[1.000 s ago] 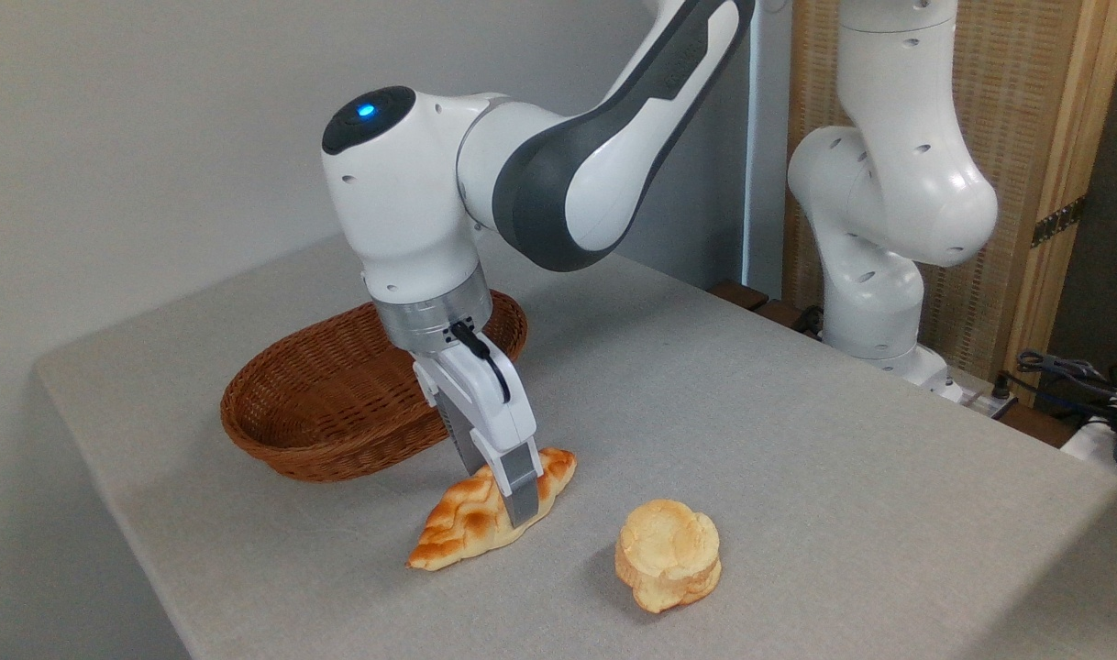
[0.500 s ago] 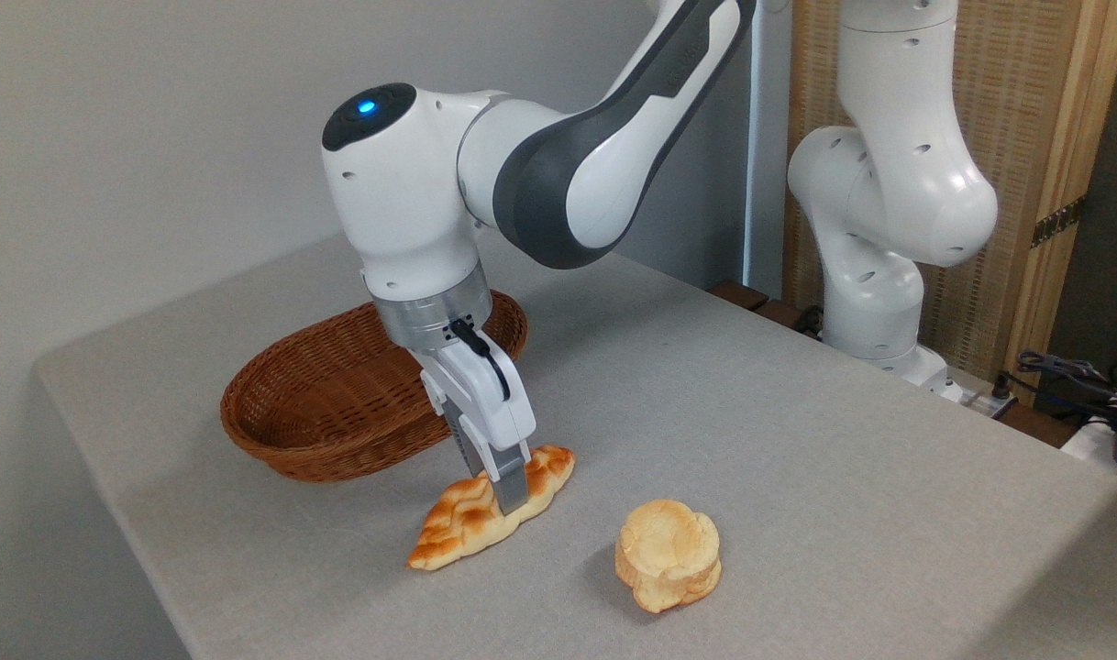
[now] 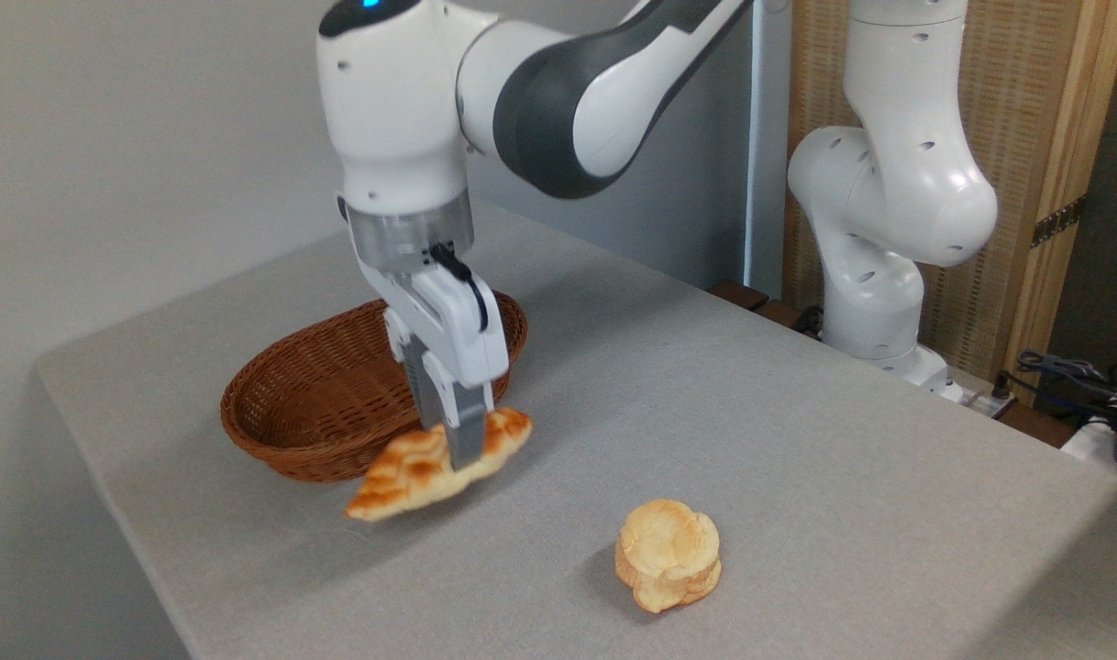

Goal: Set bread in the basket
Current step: 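Lift the braided roll and carry it over the wicker basket, then lower the roll into the basket and open the gripper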

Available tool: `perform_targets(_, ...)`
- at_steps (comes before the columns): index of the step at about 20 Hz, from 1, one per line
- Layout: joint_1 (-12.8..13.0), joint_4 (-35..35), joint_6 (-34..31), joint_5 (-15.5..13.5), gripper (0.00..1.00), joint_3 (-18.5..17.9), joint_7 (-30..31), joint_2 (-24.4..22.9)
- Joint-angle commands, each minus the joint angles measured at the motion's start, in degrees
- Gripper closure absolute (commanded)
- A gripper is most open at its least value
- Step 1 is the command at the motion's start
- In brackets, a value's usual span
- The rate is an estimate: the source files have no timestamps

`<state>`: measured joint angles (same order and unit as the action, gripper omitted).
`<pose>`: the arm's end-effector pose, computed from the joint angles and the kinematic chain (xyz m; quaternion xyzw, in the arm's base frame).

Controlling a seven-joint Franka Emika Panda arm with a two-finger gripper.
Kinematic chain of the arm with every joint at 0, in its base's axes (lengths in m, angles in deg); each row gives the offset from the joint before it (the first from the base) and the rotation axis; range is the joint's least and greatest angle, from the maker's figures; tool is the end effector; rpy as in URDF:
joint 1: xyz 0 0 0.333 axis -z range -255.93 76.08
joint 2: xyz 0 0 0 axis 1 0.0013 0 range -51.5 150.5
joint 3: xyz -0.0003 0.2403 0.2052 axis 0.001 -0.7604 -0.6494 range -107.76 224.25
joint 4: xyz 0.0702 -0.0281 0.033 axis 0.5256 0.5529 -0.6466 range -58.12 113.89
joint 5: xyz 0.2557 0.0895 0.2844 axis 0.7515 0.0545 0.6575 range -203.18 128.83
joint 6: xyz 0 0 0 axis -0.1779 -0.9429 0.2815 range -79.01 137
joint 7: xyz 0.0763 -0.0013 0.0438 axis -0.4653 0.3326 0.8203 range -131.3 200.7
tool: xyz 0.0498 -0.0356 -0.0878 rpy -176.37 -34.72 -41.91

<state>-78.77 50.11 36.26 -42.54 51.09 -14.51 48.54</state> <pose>0.5568 -0.0444 0.4858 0.9009 -0.4309 0.0411 0.0308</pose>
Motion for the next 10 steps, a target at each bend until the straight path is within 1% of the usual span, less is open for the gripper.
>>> perform_targets(1,1.23,-2.45,0.61,-5.43,0.48,1.25,1.39,-0.88)
perform_targets(2,1.32,-2.71,0.61,-6.49,0.48,2.13,3.22,-1.23)
perform_targets(3,1.41,-2.80,0.61,-6.93,0.48,3.19,5.24,-1.32)
perform_targets(4,1.41,-2.80,0.61,-7.02,0.45,4.76,6.66,-1.41)
perform_targets(5,1.41,-2.89,0.61,-7.02,0.39,6.34,7.80,-1.50)
perform_targets(6,1.41,-2.81,0.61,-6.94,0.39,7.84,8.68,-1.50)
perform_targets(7,1.41,-2.80,0.61,-6.94,0.38,8.55,9.13,-1.50)
perform_targets(8,1.41,-2.80,0.61,-6.85,0.22,9.60,9.83,-1.41)
perform_targets(9,1.41,-2.80,0.52,-6.76,0.00,10.40,10.88,-1.32)
perform_targets(10,1.50,-2.80,0.52,-6.67,0.00,10.75,12.02,-1.15)
